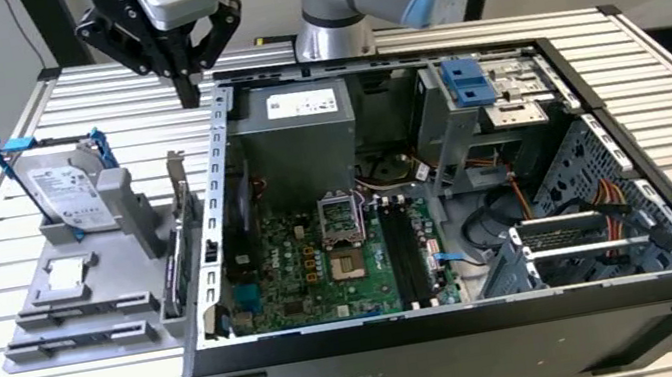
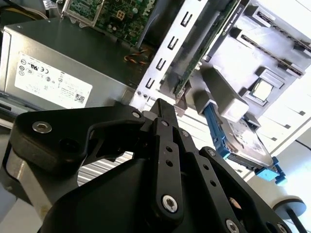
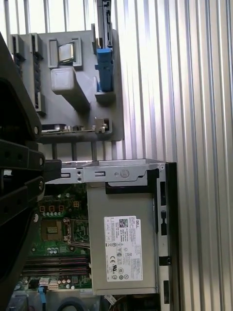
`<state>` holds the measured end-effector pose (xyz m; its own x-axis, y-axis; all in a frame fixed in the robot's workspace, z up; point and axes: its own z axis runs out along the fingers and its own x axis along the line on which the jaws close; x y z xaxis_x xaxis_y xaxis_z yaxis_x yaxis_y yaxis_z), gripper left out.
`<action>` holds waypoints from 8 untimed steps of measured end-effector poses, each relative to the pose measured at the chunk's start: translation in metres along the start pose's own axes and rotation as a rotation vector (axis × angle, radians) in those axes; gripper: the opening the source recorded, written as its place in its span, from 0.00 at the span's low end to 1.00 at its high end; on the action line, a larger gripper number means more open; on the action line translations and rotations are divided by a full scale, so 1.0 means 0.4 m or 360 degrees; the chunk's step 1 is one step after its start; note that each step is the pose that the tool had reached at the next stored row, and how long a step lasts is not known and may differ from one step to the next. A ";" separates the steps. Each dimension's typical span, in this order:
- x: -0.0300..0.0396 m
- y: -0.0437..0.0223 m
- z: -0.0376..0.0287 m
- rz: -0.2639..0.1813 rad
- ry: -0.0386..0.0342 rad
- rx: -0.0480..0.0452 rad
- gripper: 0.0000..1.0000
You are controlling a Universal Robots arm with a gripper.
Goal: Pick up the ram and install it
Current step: 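Reach for the ram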
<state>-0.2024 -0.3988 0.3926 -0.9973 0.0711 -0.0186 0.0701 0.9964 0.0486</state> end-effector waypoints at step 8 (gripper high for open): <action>0.019 -0.001 0.000 0.0000 0.0000 0.0000 0.00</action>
<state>-0.2100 -0.3988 0.3926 -0.9973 0.0712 -0.0187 0.0702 0.9963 0.0487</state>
